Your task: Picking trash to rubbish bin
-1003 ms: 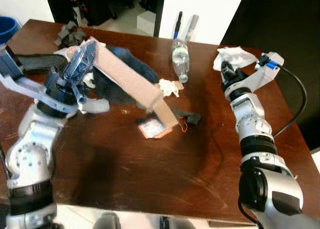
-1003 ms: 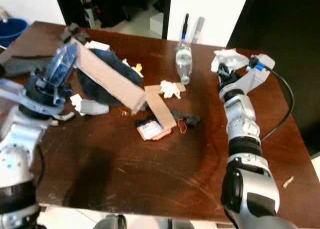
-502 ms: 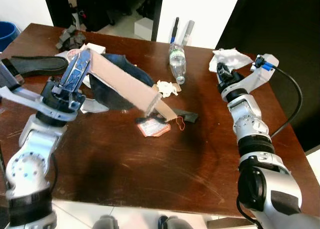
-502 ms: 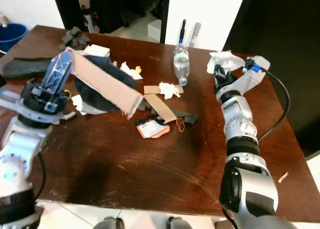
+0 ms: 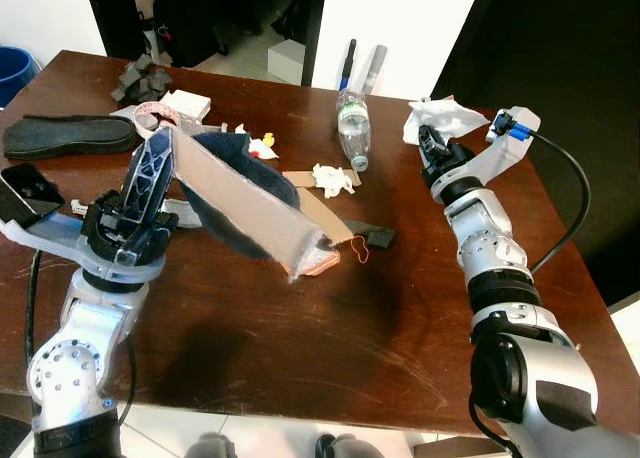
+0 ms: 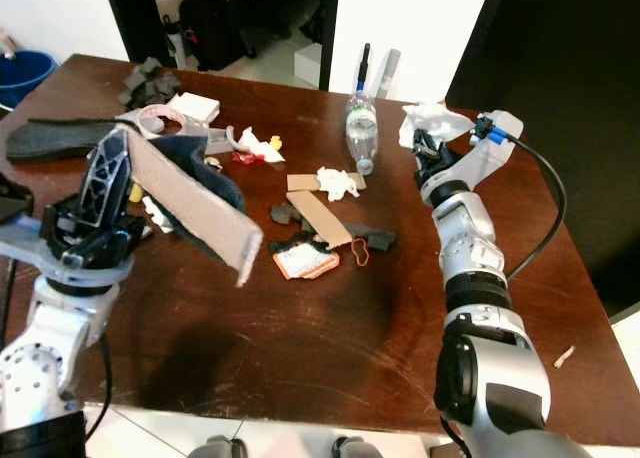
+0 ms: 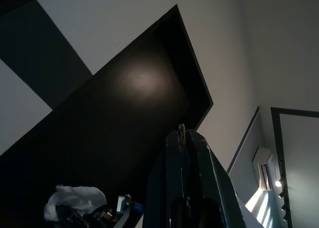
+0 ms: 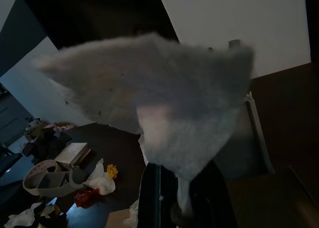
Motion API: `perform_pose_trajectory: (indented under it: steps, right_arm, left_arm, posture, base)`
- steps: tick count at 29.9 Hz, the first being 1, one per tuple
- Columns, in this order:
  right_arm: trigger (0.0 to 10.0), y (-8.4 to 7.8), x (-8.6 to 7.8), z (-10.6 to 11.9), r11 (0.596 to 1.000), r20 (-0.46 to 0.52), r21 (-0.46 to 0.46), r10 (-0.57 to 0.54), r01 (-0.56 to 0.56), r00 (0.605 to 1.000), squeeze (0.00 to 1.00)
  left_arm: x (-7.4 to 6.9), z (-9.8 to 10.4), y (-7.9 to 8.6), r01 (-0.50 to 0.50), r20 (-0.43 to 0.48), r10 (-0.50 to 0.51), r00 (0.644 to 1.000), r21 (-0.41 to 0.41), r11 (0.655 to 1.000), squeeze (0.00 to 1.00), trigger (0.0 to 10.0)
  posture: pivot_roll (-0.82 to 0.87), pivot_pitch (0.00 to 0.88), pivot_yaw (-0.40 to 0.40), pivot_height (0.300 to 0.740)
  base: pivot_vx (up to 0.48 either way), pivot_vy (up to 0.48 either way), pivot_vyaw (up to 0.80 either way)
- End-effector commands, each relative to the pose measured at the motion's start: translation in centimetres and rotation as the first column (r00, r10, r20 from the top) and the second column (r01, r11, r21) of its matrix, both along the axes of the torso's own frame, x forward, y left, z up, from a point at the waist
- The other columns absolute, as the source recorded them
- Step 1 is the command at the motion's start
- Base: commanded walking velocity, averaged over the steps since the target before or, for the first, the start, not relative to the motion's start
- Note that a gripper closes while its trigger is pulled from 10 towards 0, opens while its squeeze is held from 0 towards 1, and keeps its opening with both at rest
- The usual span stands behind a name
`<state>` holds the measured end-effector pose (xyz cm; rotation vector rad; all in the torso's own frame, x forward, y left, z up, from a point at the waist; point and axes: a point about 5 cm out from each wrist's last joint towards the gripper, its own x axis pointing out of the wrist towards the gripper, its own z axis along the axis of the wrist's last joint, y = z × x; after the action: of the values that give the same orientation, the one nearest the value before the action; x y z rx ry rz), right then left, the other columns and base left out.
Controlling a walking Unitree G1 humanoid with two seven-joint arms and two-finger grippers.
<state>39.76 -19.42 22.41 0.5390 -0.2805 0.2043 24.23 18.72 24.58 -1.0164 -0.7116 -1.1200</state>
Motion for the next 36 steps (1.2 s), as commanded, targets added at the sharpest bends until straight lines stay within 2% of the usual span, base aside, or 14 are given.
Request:
perform_pose_trajectory:
  steps: [1, 5, 8, 9, 13, 14, 15, 19, 23, 25, 28, 34, 35, 36]
  right_arm:
    - [10.0, -0.3, -0.1, -0.5, 1.0, -0.01, -0.005, -0.008, 0.008, 1.0, 0.0]
    - [10.0, -0.2, -0.1, -0.7, 1.0, -0.016, -0.012, -0.009, 0.008, 1.0, 0.0]
    - [10.0, -0.1, -0.1, -1.0, 0.999, -0.038, -0.039, -0.016, 0.015, 0.999, 0.0]
    - [10.0, -0.2, -0.1, -1.1, 0.999, -0.047, -0.044, -0.022, 0.02, 0.999, 0.0]
    - [10.0, -0.3, -0.1, -1.2, 0.999, -0.05, -0.045, -0.024, 0.022, 0.998, 0.0]
    - [10.0, -0.3, -0.1, -1.2, 0.999, -0.053, -0.047, -0.026, 0.024, 0.998, 0.0]
    - [10.0, -0.3, -0.1, -1.2, 0.999, -0.053, -0.047, -0.026, 0.024, 0.998, 0.0]
    - [10.0, -0.2, -0.1, -1.2, 0.998, -0.058, -0.051, -0.026, 0.023, 0.998, 0.0]
    - [10.0, -0.1, -0.1, -1.2, 0.998, -0.059, -0.055, -0.023, 0.02, 0.998, 0.0]
    - [10.0, -0.1, -0.1, -1.2, 0.998, -0.061, -0.057, -0.024, 0.02, 0.998, 0.0]
    - [10.0, -0.1, -0.1, -1.3, 0.998, -0.063, -0.058, -0.026, 0.022, 0.998, 0.0]
    - [10.0, -0.1, -0.1, -1.5, 0.998, -0.067, -0.059, -0.027, 0.023, 0.997, 0.0]
    - [10.0, -0.1, -0.1, -1.5, 0.998, -0.068, -0.059, -0.026, 0.022, 0.997, 0.0]
    - [10.0, 0.0, -0.1, -1.5, 0.998, -0.068, -0.059, -0.025, 0.021, 0.997, 0.0]
  left_arm:
    - [0.0, -0.6, 0.1, -0.004, -0.02, 0.004, 1.0, -0.002, 1.0, 0.0, 0.0]
    - [0.6, -1.2, 0.2, -0.051, -0.071, 0.054, 0.996, 0.042, 0.998, 0.0, 0.0]
    - [2.1, -2.8, 0.2, -0.166, -0.188, 0.203, 0.961, 0.197, 0.966, 0.0, 0.0]
    - [3.1, -3.6, 0.2, -0.237, -0.237, 0.313, 0.92, 0.301, 0.924, 0.0, 0.0]
    - [3.3, -3.7, 0.3, -0.252, -0.245, 0.337, 0.909, 0.321, 0.913, 0.0, 0.0]
    - [3.7, -4.3, 0.0, -0.273, -0.244, 0.395, 0.886, 0.416, 0.867, 0.0, 0.0]
    - [3.7, -4.3, 0.0, -0.273, -0.244, 0.395, 0.886, 0.416, 0.867, 0.0, 0.0]
    - [4.0, -6.0, -1.6, -0.25, -0.217, 0.456, 0.863, 0.601, 0.759, 0.0, 0.0]
    - [4.3, -7.5, -2.6, -0.213, -0.241, 0.473, 0.848, 0.662, 0.719, 0.0, 0.0]
    - [4.8, -9.4, -3.3, -0.192, -0.265, 0.537, 0.801, 0.736, 0.649, 0.0, 0.0]
    - [5.2, -10.6, -3.6, -0.184, -0.28, 0.588, 0.759, 0.774, 0.606, 0.0, 0.0]
    - [5.5, -11.4, -3.6, -0.217, -0.233, 0.654, 0.72, 0.819, 0.531, 0.0, 0.0]
    - [5.6, -11.4, -3.5, -0.235, -0.216, 0.675, 0.705, 0.828, 0.51, 0.0, 0.1]
    - [5.8, -11.4, -3.4, -0.253, -0.202, 0.69, 0.695, 0.83, 0.497, 0.0, 3.5]
  posture:
    - [0.11, 0.13, -0.07, 0.74]
    - [0.11, 0.13, -0.07, 0.74]
    - [0.11, 0.135, -0.07, 0.74]
    - [0.11, 0.14, -0.072, 0.74]
    - [0.11, 0.14, -0.072, 0.74]
    - [0.11, 0.141, -0.074, 0.74]
    - [0.11, 0.141, -0.074, 0.74]
    - [0.12, 0.145, -0.075, 0.74]
    - [0.12, 0.145, -0.076, 0.74]
    - [0.11, 0.147, -0.074, 0.74]
    - [0.11, 0.147, -0.073, 0.74]
    - [0.12, 0.15, -0.071, 0.74]
    - [0.12, 0.15, -0.071, 0.74]
    - [0.12, 0.15, -0.071, 0.74]
  base:
    - [0.0, 0.0, 0.0]
    - [0.0, 0.0, 0.0]
    - [0.0, 0.0, 0.0]
    - [0.0, 0.0, 0.0]
    - [0.0, 0.0, 0.0]
    - [0.0, 0.0, 0.0]
    - [0.0, 0.0, 0.0]
    - [0.0, 0.0, 0.0]
    - [0.0, 0.0, 0.0]
    - [0.0, 0.0, 0.0]
    - [0.0, 0.0, 0.0]
    - [0.0, 0.0, 0.0]
    - [0.0, 0.0, 0.0]
    - [0.0, 0.0, 0.0]
